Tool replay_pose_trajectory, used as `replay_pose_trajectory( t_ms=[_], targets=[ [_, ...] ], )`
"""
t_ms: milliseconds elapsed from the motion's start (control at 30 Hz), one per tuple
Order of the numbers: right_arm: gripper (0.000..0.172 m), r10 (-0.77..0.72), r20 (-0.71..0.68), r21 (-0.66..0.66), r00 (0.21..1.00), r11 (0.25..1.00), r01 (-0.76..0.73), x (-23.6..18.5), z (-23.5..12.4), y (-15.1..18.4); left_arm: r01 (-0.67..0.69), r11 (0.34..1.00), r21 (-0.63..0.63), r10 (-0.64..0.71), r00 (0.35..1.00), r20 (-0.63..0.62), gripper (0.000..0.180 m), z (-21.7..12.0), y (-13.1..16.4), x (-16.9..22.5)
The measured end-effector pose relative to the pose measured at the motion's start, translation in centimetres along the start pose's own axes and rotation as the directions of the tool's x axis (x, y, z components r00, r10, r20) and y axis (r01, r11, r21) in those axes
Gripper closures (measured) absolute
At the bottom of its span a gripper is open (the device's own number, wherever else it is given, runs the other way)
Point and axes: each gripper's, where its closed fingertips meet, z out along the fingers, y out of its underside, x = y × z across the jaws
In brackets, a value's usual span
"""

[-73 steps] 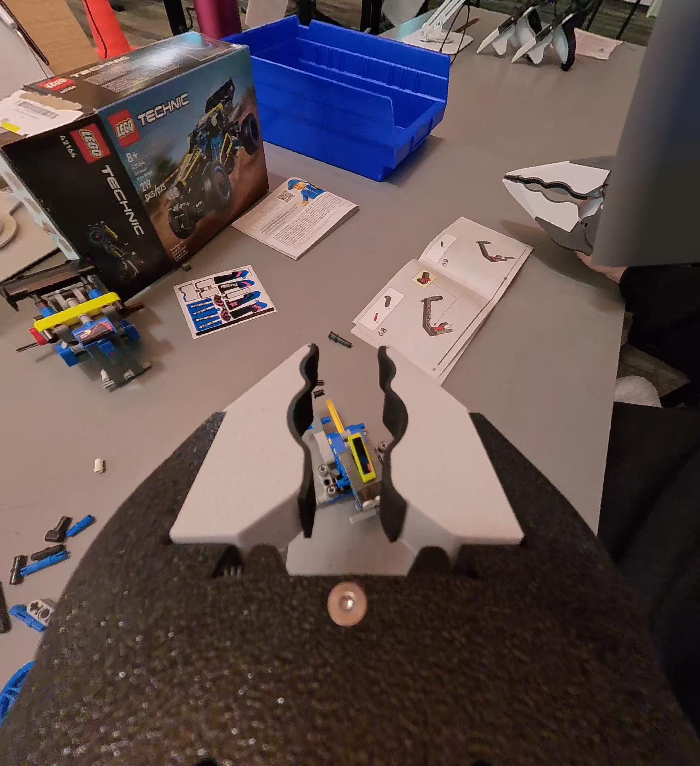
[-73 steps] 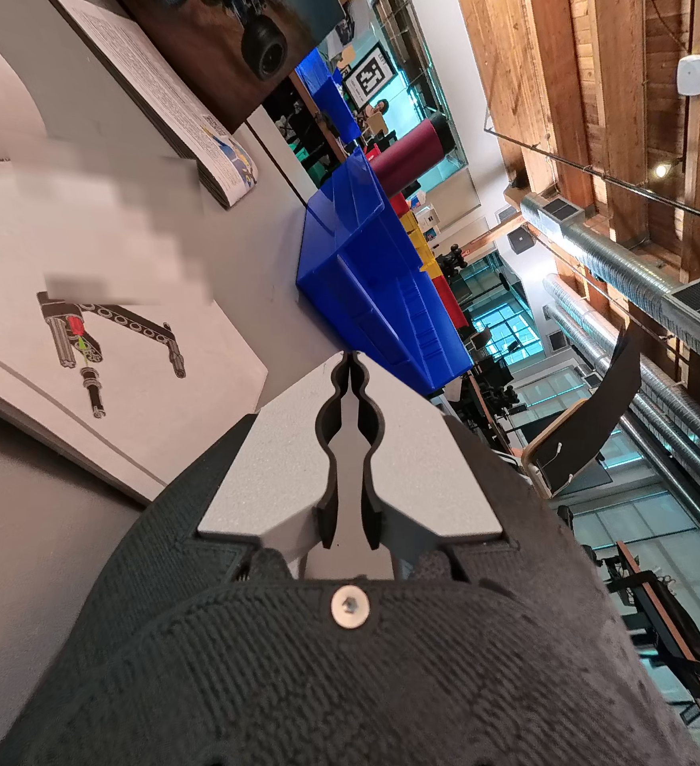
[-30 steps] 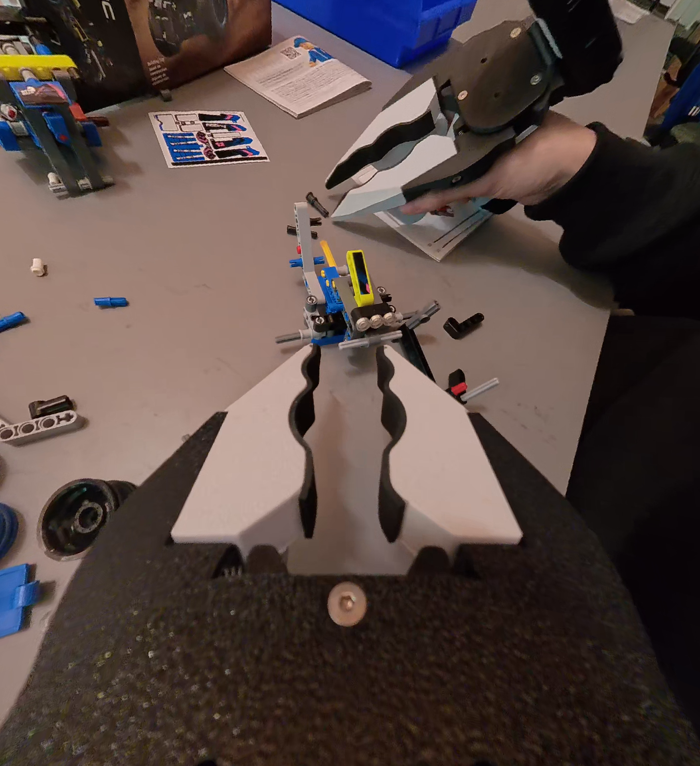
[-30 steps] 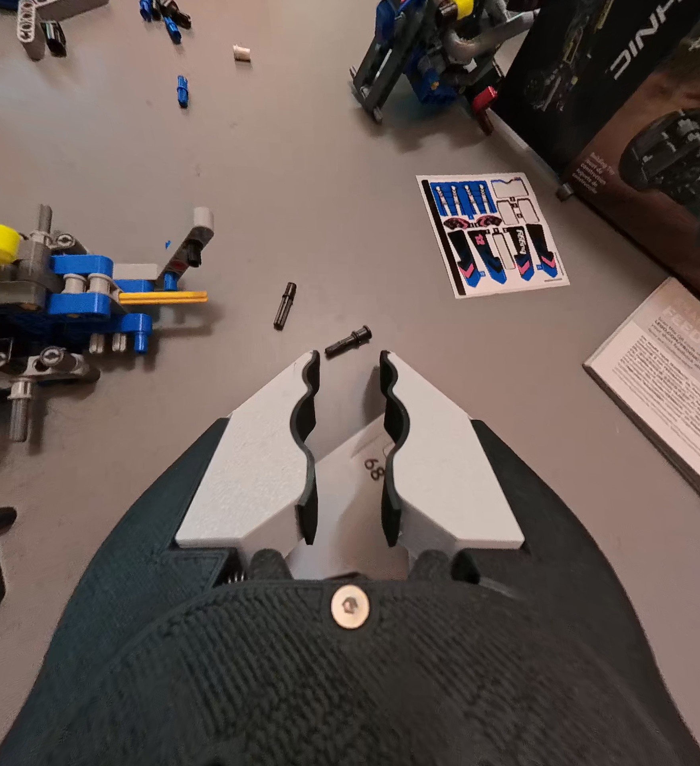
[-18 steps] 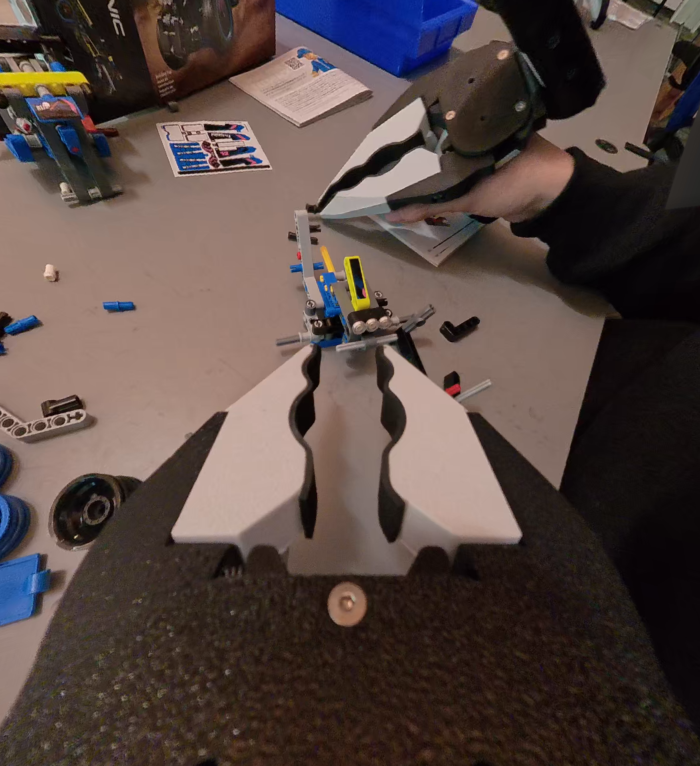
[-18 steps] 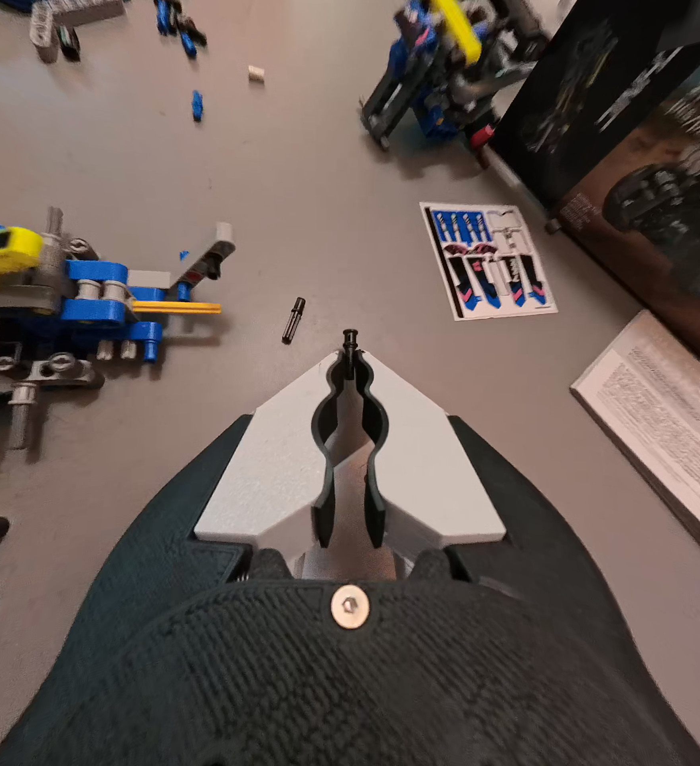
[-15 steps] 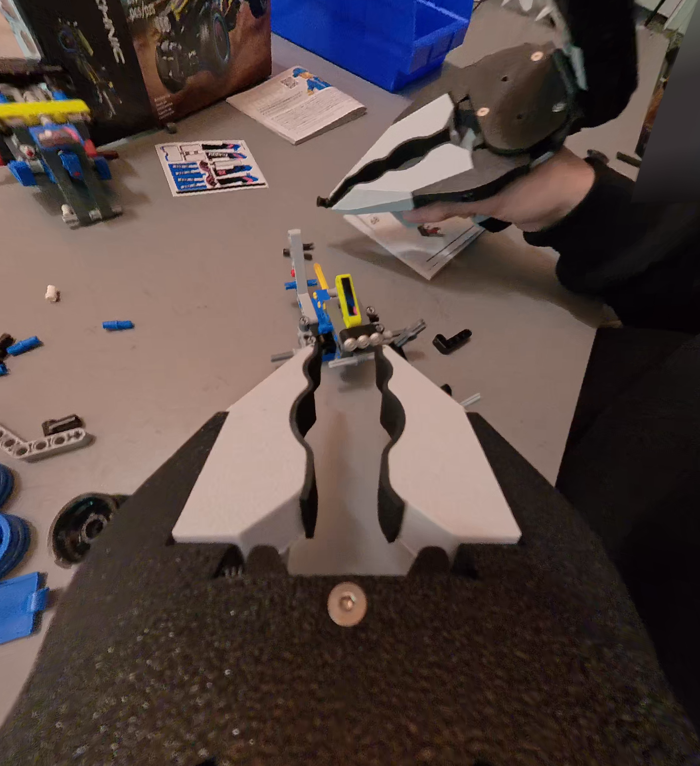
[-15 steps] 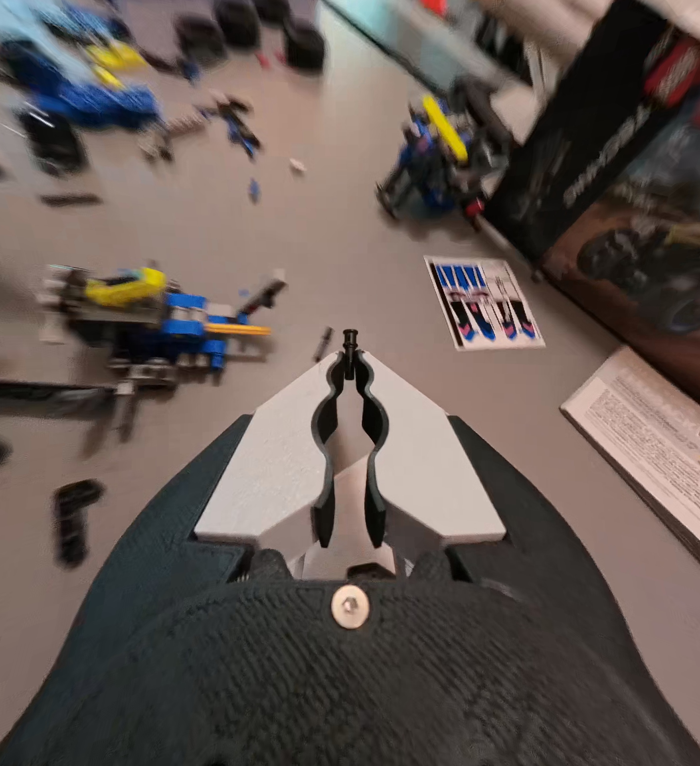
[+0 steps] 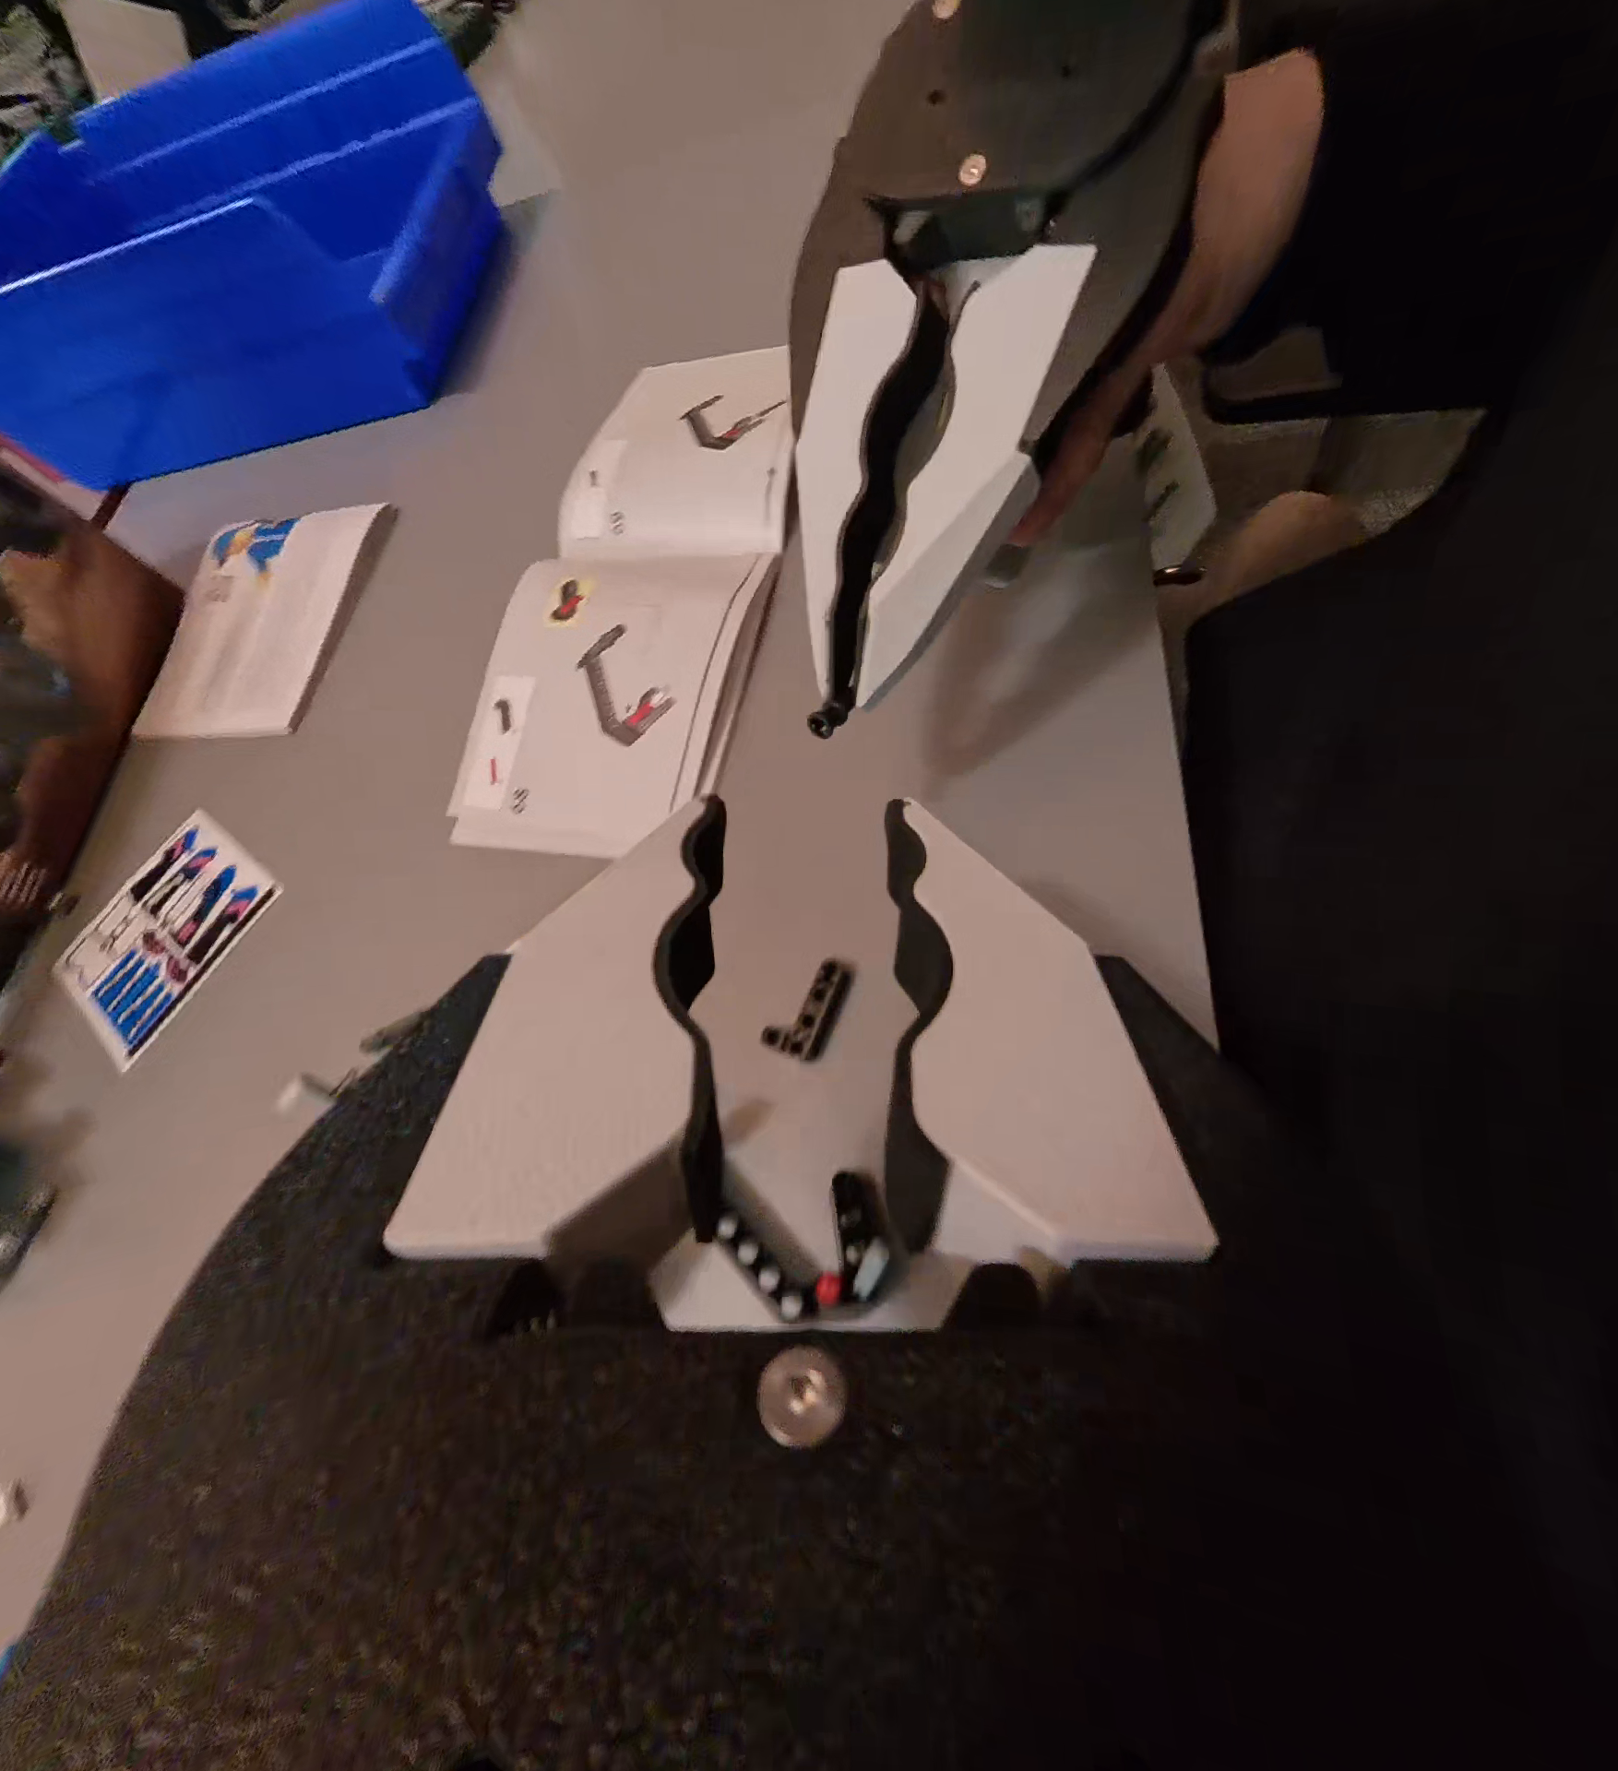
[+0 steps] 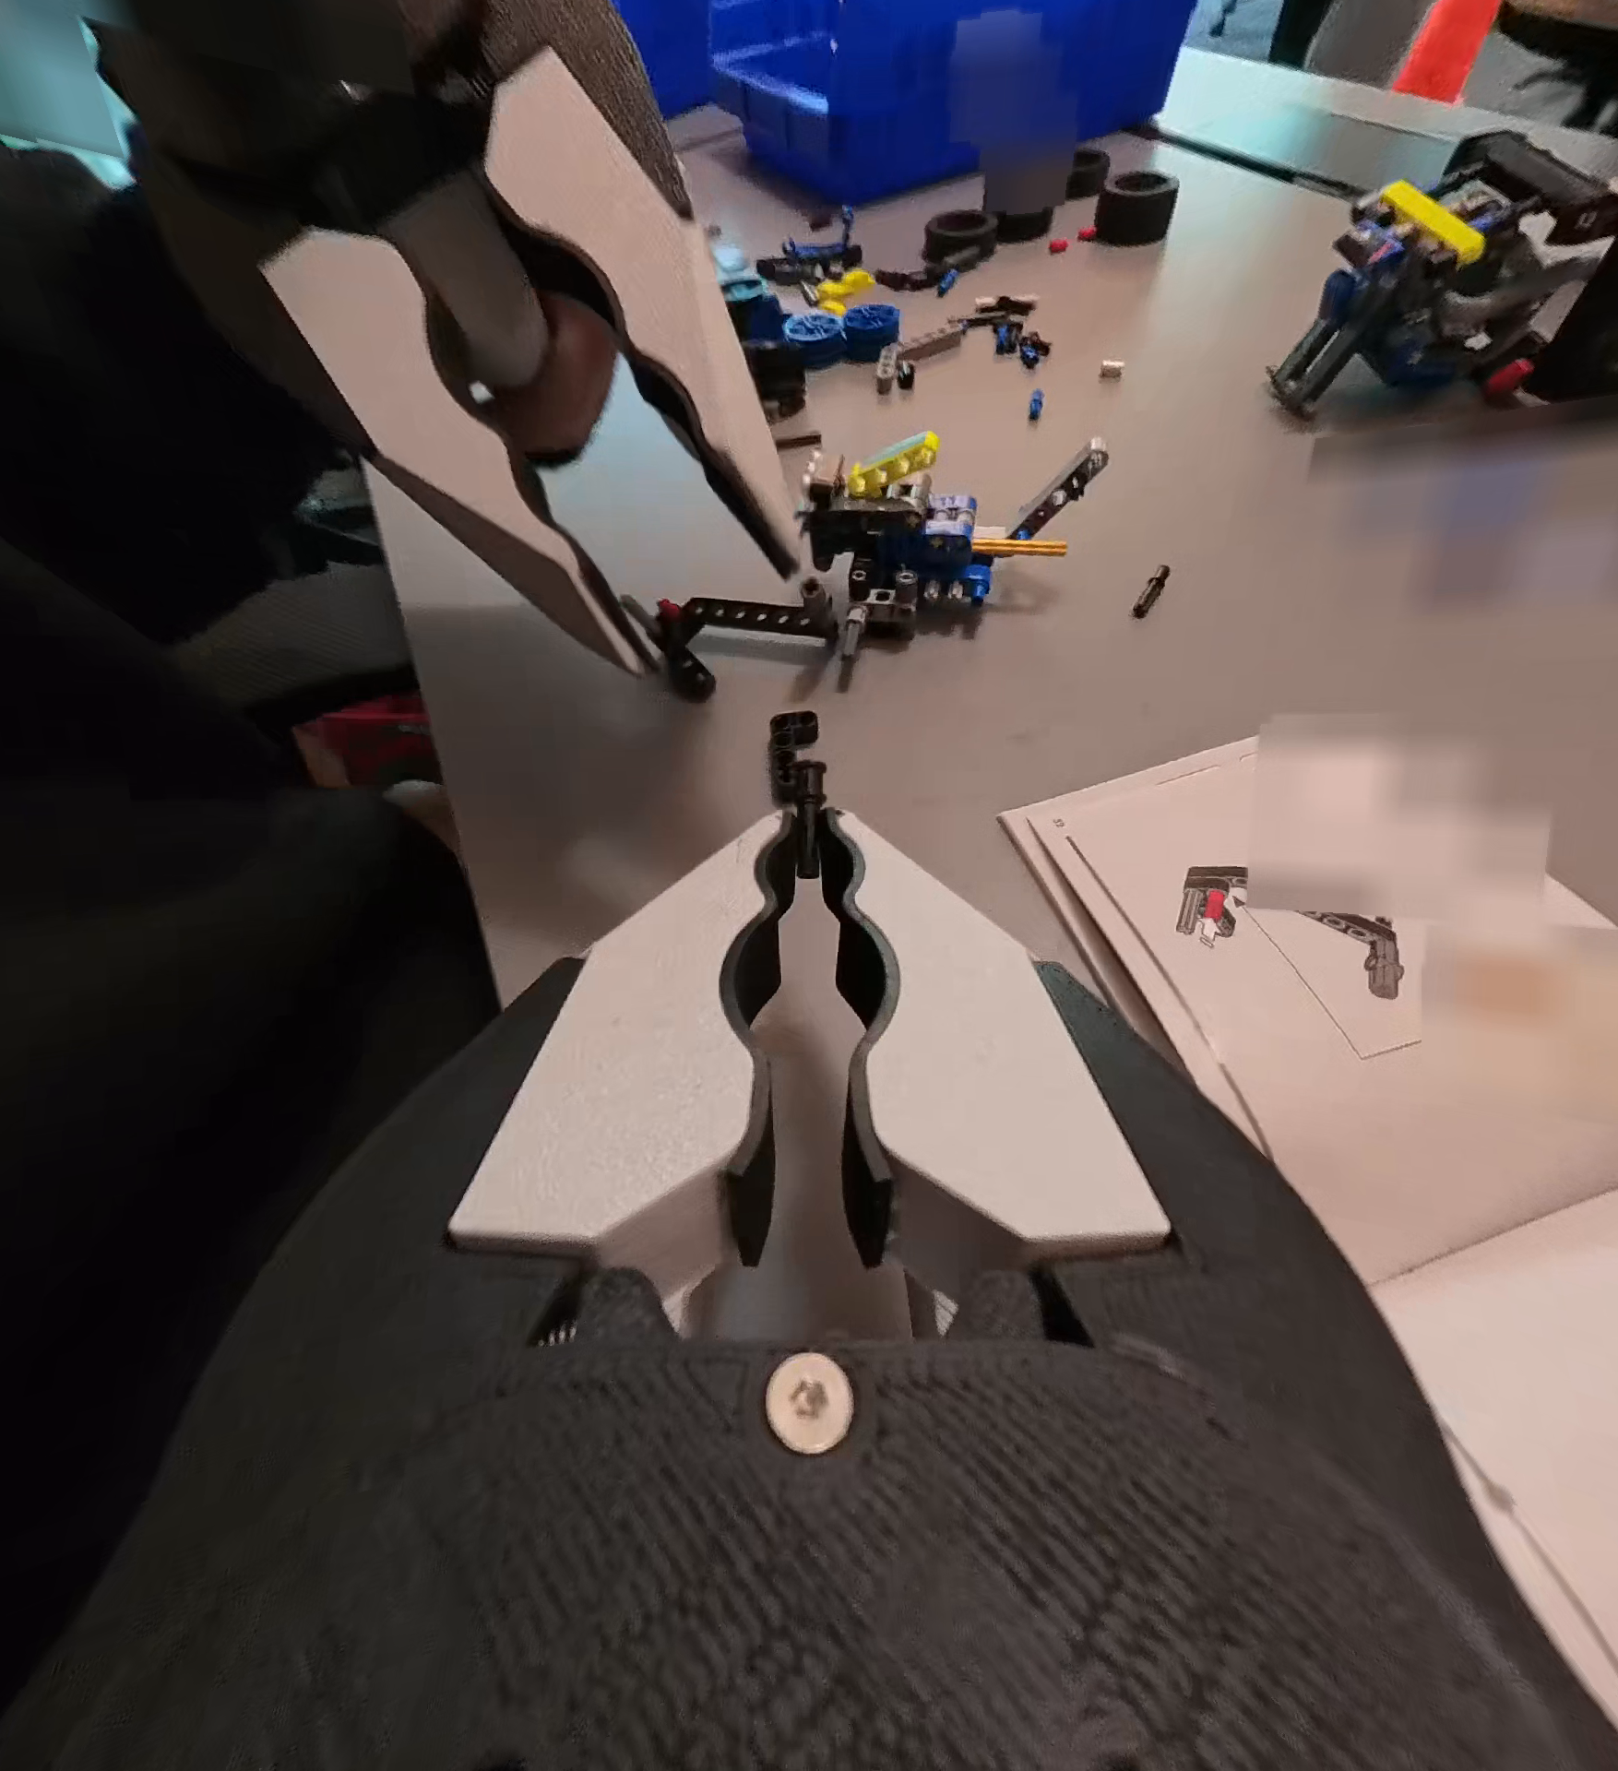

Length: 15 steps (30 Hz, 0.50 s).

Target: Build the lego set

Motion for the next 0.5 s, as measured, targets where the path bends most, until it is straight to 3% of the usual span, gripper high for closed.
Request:
replay_pose_trajectory(
  t_ms=[133,233,400,500],
  targets=[
    [0.169,-0.09,0.065,0.147,0.994,0.986,0.08,-1.7,-1.9,-1.1,-0.009,1.0,0.021,0.01,0.997,-0.078,0.151,2.2,-1.6,2.0],
    [0.17,-0.213,0.018,0.211,0.977,0.956,0.204,-2.2,-3.0,-1.2,0.023,0.999,0.03,-0.019,0.992,-0.128,0.152,3.0,-2.2,3.2],
    [0.169,-0.389,-0.055,0.184,0.919,0.901,0.393,-2.8,-3.8,-0.4,0.092,0.993,0.076,-0.078,0.981,-0.177,0.153,3.1,-3.3,4.4],
    [0.169,-0.469,-0.114,0.131,0.876,0.867,0.481,-2.7,-3.6,0.5,0.06,0.996,0.069,-0.049,0.986,-0.159,0.154,3.3,-3.4,4.9]
  ],
)
